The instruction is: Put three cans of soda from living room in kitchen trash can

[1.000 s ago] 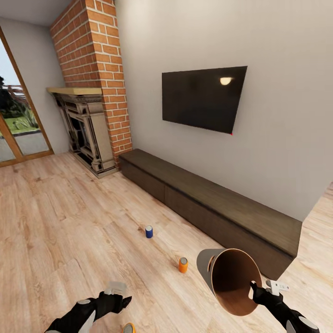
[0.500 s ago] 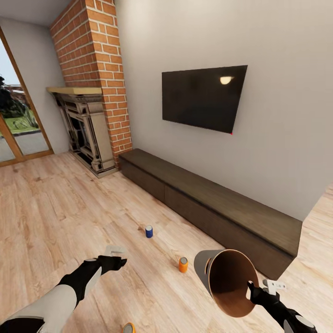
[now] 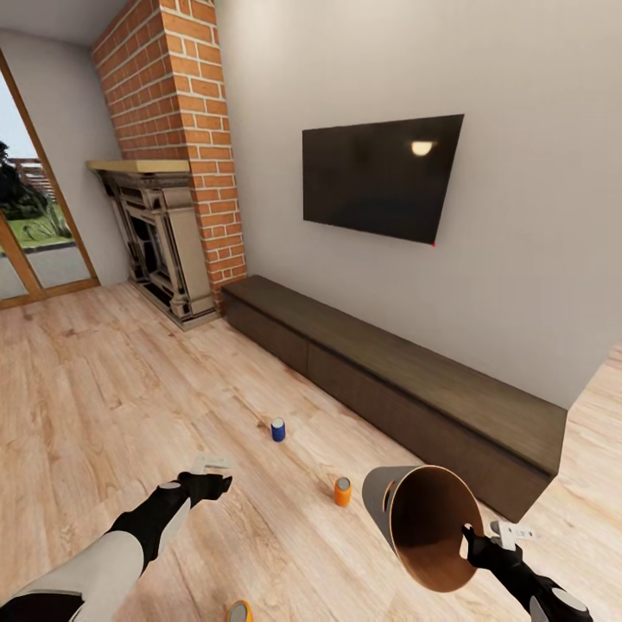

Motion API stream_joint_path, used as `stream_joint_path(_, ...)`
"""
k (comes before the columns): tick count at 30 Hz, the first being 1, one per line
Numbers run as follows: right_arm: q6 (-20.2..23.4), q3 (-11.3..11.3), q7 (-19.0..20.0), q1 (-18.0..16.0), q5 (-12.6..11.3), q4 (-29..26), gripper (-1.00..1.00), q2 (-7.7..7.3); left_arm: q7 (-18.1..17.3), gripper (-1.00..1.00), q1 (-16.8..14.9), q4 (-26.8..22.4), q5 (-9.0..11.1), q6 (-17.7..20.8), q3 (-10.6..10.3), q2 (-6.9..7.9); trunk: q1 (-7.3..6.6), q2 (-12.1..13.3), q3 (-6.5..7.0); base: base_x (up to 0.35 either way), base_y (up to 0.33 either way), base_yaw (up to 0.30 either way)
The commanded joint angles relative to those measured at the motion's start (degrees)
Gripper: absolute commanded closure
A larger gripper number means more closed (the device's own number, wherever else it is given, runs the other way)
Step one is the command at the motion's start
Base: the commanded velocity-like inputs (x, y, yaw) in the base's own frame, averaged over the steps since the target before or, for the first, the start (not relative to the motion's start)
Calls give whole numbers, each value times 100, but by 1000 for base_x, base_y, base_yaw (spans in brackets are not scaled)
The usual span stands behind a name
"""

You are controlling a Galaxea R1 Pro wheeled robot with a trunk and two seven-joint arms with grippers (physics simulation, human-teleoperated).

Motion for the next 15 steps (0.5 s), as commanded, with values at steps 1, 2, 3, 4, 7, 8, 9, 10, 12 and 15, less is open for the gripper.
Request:
stream_joint_path(1,15,-19,80,-5,-71,-16,100,-1,12,-100,0,0,-2,-4,-2,0,22,-42,-18,0,0,0)
stream_joint_path(2,21,-19,79,-8,-69,-36,100,-1,25,-100,0,0,-2,10,-3,3,44,-82,-36,0,0,0)
stream_joint_path(3,24,-17,81,-10,-68,-50,100,-1,28,-100,0,0,-2,22,-4,4,66,-122,-54,0,0,0)
stream_joint_path(4,29,-18,81,-14,-68,-65,100,-1,29,-100,0,0,-2,35,-6,4,88,-162,-72,0,0,0)
stream_joint_path(7,47,-17,84,-38,-70,-152,100,-5,45,-100,0,0,-6,76,-9,2,154,-283,-126,0,0,0)
stream_joint_path(8,60,-11,82,-52,-68,-210,100,-7,53,-100,0,0,-8,93,-10,1,176,-323,-143,0,0,0)
stream_joint_path(9,65,-2,81,-58,-68,-238,100,-7,55,-100,0,3,-8,108,-10,1,198,-363,-161,0,0,0)
stream_joint_path(10,69,10,81,-65,-67,-265,100,-8,56,-100,-2,6,-9,128,-11,0,220,-403,-179,0,0,0)
stream_joint_path(12,76,69,80,-83,-71,-342,100,-7,51,-100,-1,12,-10,199,-11,0,264,-483,-215,0,0,0)
stream_joint_path(15,101,222,74,-238,-76,-467,100,37,41,-100,-2,5,-6,243,-11,2,330,-603,-269,0,0,0)
